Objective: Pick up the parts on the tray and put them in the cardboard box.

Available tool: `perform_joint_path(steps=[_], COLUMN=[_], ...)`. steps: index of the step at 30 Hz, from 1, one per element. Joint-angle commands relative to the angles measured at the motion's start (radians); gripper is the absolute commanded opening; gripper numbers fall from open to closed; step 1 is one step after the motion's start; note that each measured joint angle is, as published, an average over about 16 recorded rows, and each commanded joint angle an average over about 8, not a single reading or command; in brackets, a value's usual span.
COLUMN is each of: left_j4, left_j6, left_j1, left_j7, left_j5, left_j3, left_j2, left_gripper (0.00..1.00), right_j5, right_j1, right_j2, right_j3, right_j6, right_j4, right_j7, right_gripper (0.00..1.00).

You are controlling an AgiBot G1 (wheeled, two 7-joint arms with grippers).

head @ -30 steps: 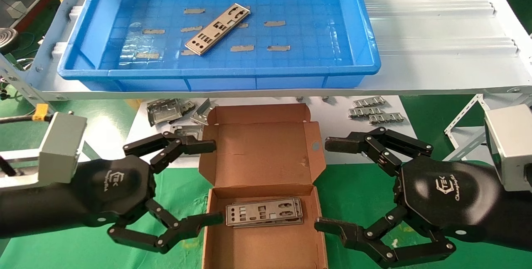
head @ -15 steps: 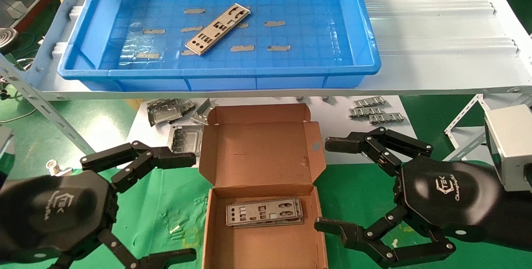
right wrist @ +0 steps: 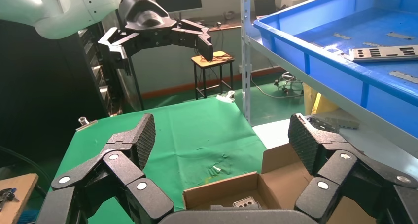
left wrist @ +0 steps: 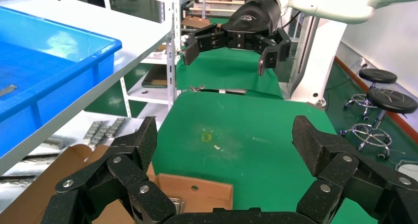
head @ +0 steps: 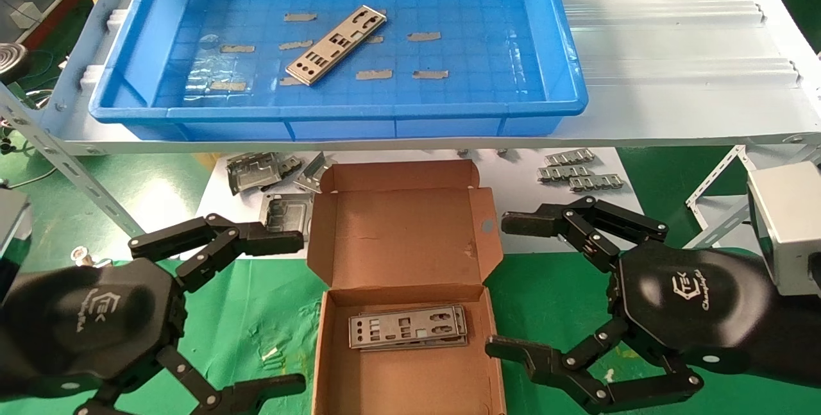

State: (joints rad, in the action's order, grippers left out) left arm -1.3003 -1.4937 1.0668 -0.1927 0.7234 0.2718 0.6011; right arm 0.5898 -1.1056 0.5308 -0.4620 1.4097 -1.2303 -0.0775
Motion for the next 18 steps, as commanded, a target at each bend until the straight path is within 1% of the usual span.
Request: perform_joint_path(steps=[1, 18], left_j4=[0.004, 0.014], left_j6=[0.000, -0.002], left_j1=[0.002, 0.006], left_j7=[0.001, 0.004], left_j5=[0.002, 0.006], left_j3=[0.002, 0.007], left_j2=[0.002, 0.009], left_gripper=[1.00, 1.00], right_j5=[0.000, 0.000], right_j1=[0.000, 0.000], right_j2=[0.000, 0.000], right_j3=[0.000, 0.000], right_j6=[0.000, 0.000], right_j4=[0.000, 0.000], right_j7=[0.000, 0.000], right_gripper=[1.00, 1.00])
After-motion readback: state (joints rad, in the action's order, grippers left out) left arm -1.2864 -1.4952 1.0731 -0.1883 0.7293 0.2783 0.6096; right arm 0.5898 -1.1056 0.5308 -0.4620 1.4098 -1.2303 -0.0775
